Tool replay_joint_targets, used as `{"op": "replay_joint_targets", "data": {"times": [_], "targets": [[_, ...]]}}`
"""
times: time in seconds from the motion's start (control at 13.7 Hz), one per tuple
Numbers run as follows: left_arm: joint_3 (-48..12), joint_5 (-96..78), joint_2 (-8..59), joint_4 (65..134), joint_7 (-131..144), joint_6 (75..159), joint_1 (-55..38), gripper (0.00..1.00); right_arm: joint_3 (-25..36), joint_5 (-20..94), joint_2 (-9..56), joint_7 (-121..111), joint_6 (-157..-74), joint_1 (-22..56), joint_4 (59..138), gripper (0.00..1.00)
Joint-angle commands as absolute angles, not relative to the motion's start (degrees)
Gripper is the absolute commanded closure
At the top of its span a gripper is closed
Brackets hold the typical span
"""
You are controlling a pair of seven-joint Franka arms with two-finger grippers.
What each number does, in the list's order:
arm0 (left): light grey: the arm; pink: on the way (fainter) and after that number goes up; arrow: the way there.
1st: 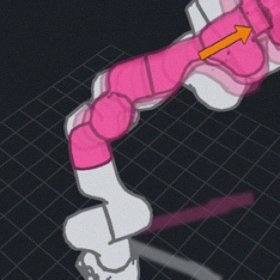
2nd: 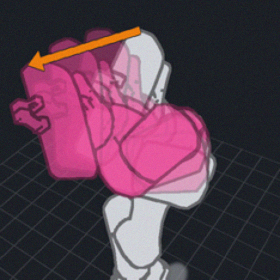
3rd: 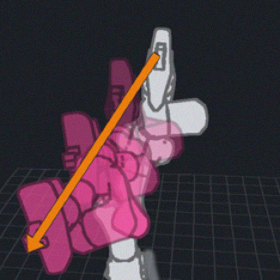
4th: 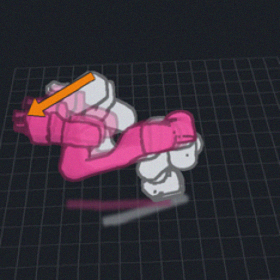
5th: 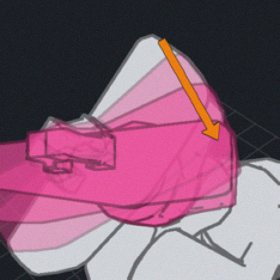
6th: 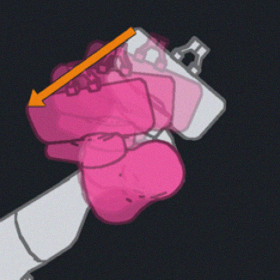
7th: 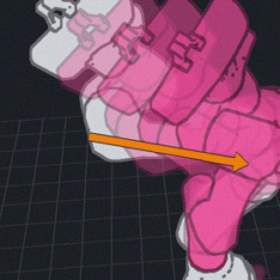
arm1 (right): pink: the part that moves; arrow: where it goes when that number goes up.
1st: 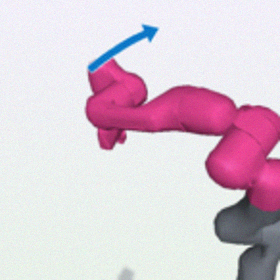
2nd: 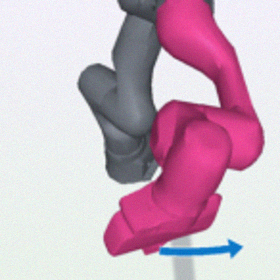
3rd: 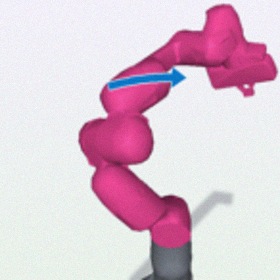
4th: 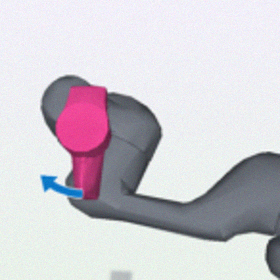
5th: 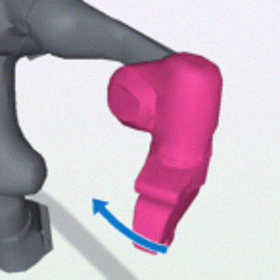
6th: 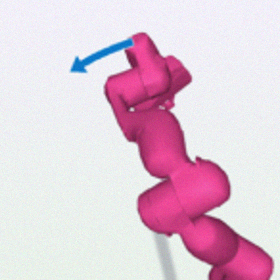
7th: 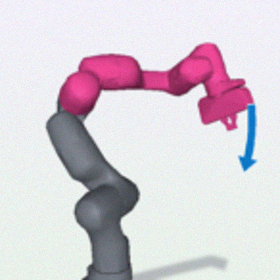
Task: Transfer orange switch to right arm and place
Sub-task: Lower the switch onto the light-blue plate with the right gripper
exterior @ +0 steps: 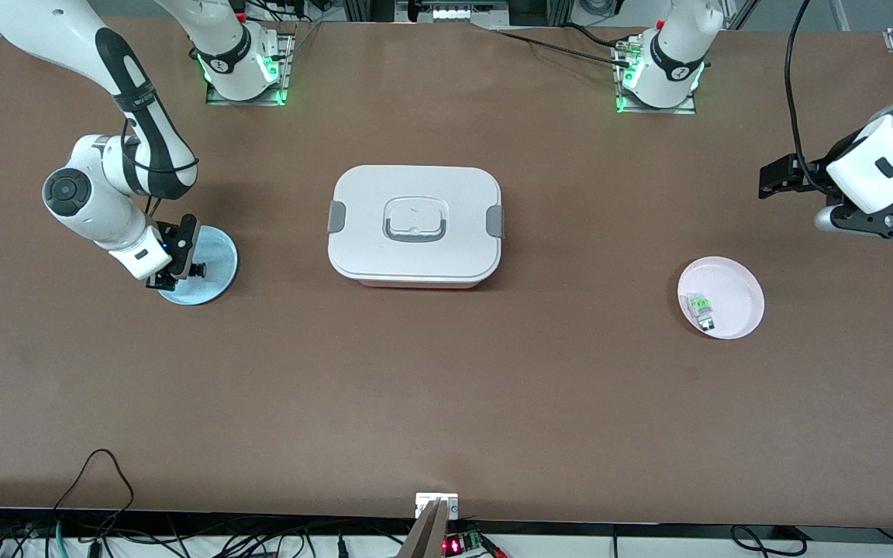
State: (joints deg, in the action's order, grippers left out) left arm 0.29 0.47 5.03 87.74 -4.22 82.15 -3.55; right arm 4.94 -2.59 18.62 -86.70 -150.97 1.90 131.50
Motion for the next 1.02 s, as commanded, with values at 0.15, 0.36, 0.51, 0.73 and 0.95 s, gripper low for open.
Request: {"op": "replay_joint_targets", "data": {"times": [0.15, 0.36, 0.51, 0.73, 0.95], "targets": [[0.8, -5.1, 3.3, 88.1, -6.0, 83.4, -3.1, 0.00, 3.0, -2.5, 18.5, -87.9, -152.1, 1.1, 132.5, 0.61], [0.6, -5.4, 3.3, 88.6, -6.1, 84.0, -2.7, 0.00, 2.9, -2.5, 18.3, -87.5, -151.7, 1.1, 132.4, 0.00], [0.3, -4.8, 3.3, 88.7, -6.1, 83.8, -2.8, 0.00, 1.9, 0.6, 16.9, -86.6, -149.4, 1.1, 132.1, 0.00], [0.3, -4.8, 3.3, 88.7, -6.1, 83.4, -2.8, 0.00, 0.5, 6.1, 13.9, -84.2, -140.8, 1.1, 128.3, 0.00], [0.3, -4.8, 3.4, 88.7, -6.1, 83.6, -2.9, 0.00, 0.2, 6.2, 13.3, -81.3, -129.7, 1.1, 120.4, 0.00]]}}
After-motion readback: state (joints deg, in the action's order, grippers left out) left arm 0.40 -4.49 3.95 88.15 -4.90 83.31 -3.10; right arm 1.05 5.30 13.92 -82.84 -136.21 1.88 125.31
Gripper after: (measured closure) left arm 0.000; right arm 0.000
